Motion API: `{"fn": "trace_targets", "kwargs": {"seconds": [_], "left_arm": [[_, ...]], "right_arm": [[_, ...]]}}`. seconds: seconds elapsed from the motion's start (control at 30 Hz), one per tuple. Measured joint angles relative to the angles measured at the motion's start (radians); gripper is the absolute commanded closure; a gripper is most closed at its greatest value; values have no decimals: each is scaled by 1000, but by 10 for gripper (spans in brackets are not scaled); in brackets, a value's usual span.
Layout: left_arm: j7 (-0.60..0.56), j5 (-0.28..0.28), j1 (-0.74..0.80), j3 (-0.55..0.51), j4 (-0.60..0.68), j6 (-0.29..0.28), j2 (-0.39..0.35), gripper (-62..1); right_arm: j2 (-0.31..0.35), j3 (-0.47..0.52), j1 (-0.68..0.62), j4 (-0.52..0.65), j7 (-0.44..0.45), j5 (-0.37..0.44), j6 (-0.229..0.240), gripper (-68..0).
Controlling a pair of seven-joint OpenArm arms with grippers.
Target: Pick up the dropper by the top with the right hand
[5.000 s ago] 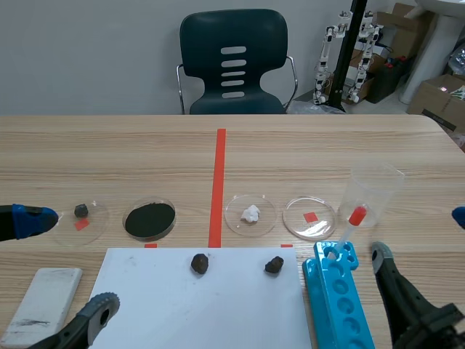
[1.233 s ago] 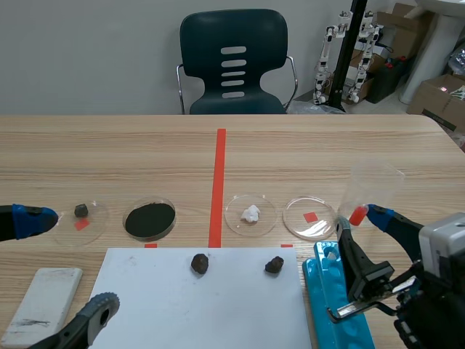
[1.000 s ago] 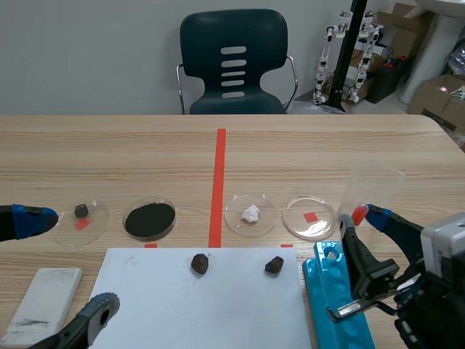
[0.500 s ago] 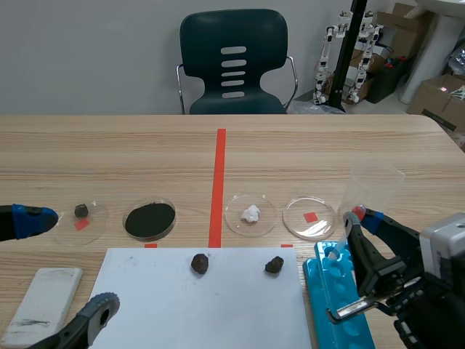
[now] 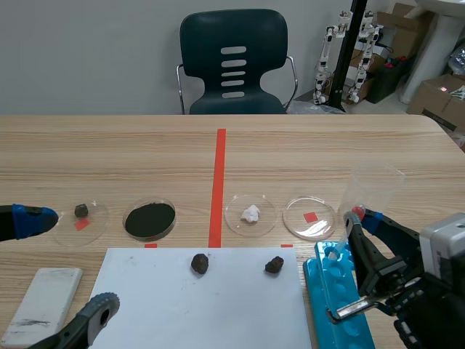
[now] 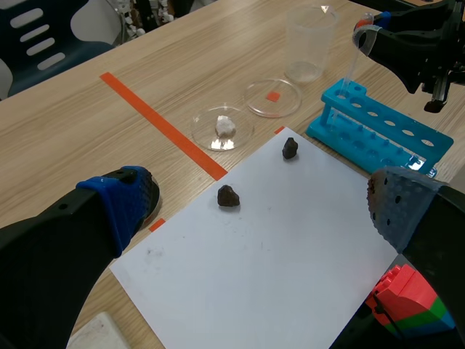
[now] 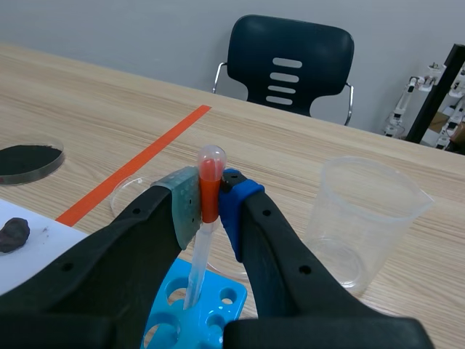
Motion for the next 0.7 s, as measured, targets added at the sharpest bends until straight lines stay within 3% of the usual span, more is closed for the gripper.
{"fn": "trace_targets", "kwargs": {"seconds": [0.43,0.7], "left_arm": [[0,0,0,0,0,0,0,-622],[0,0,0,0,0,0,0,-622]], "right_arm": [[0,0,-1,14,1,1,0,-62],[0,34,-75,169,0,5,0,-62]]}}
